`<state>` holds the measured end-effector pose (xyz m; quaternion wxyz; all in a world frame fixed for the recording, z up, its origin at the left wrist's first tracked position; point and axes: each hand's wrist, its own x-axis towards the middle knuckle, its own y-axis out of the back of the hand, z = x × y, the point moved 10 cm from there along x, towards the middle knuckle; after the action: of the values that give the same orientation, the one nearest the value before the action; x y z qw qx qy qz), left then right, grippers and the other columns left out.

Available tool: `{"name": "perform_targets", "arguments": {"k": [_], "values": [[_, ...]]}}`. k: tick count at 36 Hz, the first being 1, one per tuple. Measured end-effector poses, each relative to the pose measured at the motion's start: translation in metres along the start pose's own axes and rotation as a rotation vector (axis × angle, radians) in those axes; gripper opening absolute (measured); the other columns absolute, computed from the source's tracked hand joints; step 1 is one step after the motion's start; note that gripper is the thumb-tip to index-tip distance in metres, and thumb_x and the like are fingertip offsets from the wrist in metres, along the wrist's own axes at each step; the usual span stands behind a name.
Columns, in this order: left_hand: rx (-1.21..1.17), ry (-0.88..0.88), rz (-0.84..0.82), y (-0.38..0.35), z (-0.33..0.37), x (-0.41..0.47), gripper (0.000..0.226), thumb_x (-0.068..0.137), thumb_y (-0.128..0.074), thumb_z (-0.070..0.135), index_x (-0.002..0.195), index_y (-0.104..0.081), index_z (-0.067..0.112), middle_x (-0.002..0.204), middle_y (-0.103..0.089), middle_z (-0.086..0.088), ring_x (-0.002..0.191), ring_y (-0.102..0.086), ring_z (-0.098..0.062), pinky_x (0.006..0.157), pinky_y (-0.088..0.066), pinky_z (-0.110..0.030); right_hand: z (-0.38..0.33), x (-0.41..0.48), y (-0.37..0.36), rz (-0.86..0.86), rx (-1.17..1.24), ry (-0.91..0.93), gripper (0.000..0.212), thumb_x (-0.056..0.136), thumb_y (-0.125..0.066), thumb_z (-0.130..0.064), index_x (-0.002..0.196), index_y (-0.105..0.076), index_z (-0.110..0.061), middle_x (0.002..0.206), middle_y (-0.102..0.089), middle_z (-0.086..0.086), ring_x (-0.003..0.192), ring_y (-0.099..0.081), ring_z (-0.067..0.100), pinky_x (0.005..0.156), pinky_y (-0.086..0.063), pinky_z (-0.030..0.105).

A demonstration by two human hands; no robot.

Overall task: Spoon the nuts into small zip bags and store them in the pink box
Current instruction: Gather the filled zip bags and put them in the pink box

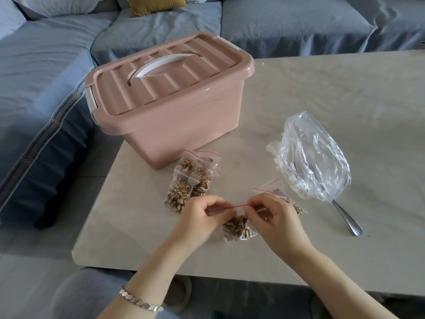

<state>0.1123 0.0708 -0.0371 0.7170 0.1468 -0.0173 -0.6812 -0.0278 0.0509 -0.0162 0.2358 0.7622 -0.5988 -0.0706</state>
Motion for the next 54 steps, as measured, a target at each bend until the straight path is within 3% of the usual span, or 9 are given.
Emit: {"name": "perform_targets", "arguments": {"k": [3,8,14,23,34,39,46,49,54], "values": [[0.095,-0.085,-0.036,-0.004,0.01,0.002,0.018,0.077,-0.073,0.007,0.075,-0.072,0.025,0.07,-0.071,0.013,0.07,-0.066,0.0,0.069,-0.048,-0.013,-0.003,0.001,-0.002,-0.016,0.014,0.016,0.042,0.079,-0.067,-0.004,0.066,-0.053,-0.041,0.075,-0.062,-0.024,0.068,-0.06,0.001,0.061,-0.043,0.007],[0.152,-0.177,-0.05,-0.008,0.017,0.0,0.018,0.079,-0.072,0.005,0.078,-0.072,0.023,0.073,-0.069,0.014,0.073,-0.066,-0.004,0.071,-0.05,-0.017,-0.005,0.001,-0.006,-0.056,-0.007,0.03,0.03,0.08,-0.067,-0.004,0.069,-0.058,-0.031,0.068,-0.06,-0.016,0.068,-0.06,0.002,0.062,-0.047,0.011],[0.259,-0.3,-0.035,-0.009,0.024,-0.004,0.006,0.077,-0.067,0.02,0.078,-0.072,0.018,0.072,-0.064,0.019,0.07,-0.061,0.0,0.068,-0.046,-0.014,-0.006,-0.003,-0.007,-0.064,-0.059,0.06,0.014,0.081,-0.064,-0.01,0.073,-0.063,-0.022,0.072,-0.057,-0.021,0.073,-0.056,-0.003,0.065,-0.041,0.006],[0.301,-0.303,-0.016,-0.006,0.022,-0.005,0.005,0.074,-0.066,0.02,0.073,-0.071,0.02,0.068,-0.063,0.021,0.067,-0.059,0.003,0.064,-0.041,-0.01,-0.016,-0.01,-0.003,0.072,-0.139,0.141,0.005,0.076,-0.061,-0.008,0.072,-0.064,-0.01,0.071,-0.051,-0.018,0.073,-0.045,-0.015,0.067,-0.035,0.0],[0.374,-0.26,0.033,0.022,0.009,-0.01,0.011,0.073,-0.073,0.014,0.072,-0.073,0.025,0.077,-0.069,0.014,0.072,-0.063,0.0,0.071,-0.046,-0.014,-0.005,-0.015,0.003,0.128,-0.093,0.069,0.007,0.075,-0.062,-0.012,0.069,-0.065,-0.01,0.067,-0.059,-0.008,0.068,-0.053,0.005,0.061,-0.039,0.006],[0.36,-0.253,0.077,0.031,0.011,-0.013,0.026,0.072,-0.075,0.016,0.068,-0.065,0.039,0.074,-0.068,0.02,0.072,-0.062,0.001,0.071,-0.042,-0.01,-0.003,-0.015,0.006,0.126,-0.082,0.043,0.008,0.075,-0.062,-0.013,0.069,-0.066,-0.011,0.066,-0.056,-0.016,0.071,-0.054,0.001,0.063,-0.038,0.004],[0.317,-0.213,0.144,0.044,0.014,-0.018,0.031,0.069,-0.079,0.008,0.062,-0.066,0.036,0.065,-0.067,0.021,0.065,-0.063,0.003,0.065,-0.042,-0.005,-0.004,-0.015,0.003,0.103,-0.075,0.025,0.008,0.077,-0.061,-0.015,0.072,-0.067,-0.011,0.069,-0.058,-0.017,0.073,-0.054,0.0,0.064,-0.042,0.008],[0.315,-0.212,0.161,0.046,0.016,-0.019,0.035,0.07,-0.078,0.005,0.062,-0.065,0.036,0.064,-0.067,0.023,0.065,-0.062,0.005,0.064,-0.042,-0.004,0.001,-0.013,-0.001,0.06,-0.054,-0.038,0.011,0.082,-0.066,-0.011,0.074,-0.065,-0.019,0.073,-0.06,-0.016,0.078,-0.056,0.003,0.066,-0.044,0.013],[0.325,-0.267,0.106,0.038,0.024,-0.023,0.037,0.074,-0.074,0.0,0.069,-0.065,0.036,0.072,-0.069,0.016,0.068,-0.064,-0.001,0.068,-0.046,-0.009,-0.007,-0.006,-0.018,-0.149,-0.132,-0.021,0.014,0.081,-0.07,-0.016,0.082,-0.065,-0.029,0.079,-0.056,-0.026,0.087,-0.052,-0.007,0.069,-0.038,0.003]]}}
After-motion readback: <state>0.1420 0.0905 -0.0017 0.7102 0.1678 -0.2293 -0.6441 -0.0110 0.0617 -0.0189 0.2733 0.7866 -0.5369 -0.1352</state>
